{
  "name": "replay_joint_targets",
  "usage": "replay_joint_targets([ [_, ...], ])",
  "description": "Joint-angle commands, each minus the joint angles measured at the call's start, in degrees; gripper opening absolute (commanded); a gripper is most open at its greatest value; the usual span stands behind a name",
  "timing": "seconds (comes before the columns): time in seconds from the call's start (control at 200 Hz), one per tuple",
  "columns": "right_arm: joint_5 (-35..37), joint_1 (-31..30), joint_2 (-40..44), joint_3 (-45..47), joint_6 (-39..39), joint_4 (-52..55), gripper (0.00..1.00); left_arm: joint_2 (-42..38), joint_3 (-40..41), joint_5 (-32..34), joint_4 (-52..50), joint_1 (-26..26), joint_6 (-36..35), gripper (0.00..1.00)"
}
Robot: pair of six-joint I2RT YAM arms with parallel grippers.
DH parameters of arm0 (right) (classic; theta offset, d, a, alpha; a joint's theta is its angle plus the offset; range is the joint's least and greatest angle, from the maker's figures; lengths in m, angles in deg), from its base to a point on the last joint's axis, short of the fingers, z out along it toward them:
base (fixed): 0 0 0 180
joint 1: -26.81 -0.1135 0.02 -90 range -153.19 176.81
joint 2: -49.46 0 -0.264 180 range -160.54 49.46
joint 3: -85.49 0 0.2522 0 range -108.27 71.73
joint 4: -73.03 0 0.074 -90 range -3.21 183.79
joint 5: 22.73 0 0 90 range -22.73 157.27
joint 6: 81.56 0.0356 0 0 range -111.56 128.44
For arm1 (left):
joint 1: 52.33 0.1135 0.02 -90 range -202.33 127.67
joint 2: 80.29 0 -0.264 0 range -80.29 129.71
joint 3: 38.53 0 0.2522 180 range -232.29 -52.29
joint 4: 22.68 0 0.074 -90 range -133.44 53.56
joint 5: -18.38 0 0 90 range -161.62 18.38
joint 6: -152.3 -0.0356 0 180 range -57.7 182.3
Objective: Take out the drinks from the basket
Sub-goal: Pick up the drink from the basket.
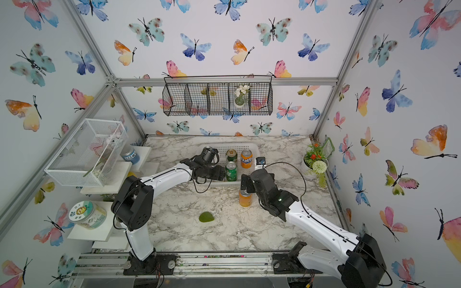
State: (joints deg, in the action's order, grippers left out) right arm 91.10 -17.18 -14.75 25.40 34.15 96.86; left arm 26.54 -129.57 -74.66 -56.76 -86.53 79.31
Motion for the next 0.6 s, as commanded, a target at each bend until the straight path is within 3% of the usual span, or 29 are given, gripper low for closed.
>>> replay_joint_targets([
  [0.0,1.13,-0.4,1.04,0.84,0.65,0.12,0.99,1.45,-0.84,2.69,-0.78,0.01,0.21,0.75],
  [0.1,1.3,-0.4,1.26,1.06,0.82,0.13,0.99,1.47,-0.92,2.65,-0.79,0.01,0.34,0.7],
  [0.596,1.65,-0.4,0.84,1.15,1.36,-0.13,0.99,-3.63,-2.08,1.82,-0.78,-0.08,0.84,0.64],
])
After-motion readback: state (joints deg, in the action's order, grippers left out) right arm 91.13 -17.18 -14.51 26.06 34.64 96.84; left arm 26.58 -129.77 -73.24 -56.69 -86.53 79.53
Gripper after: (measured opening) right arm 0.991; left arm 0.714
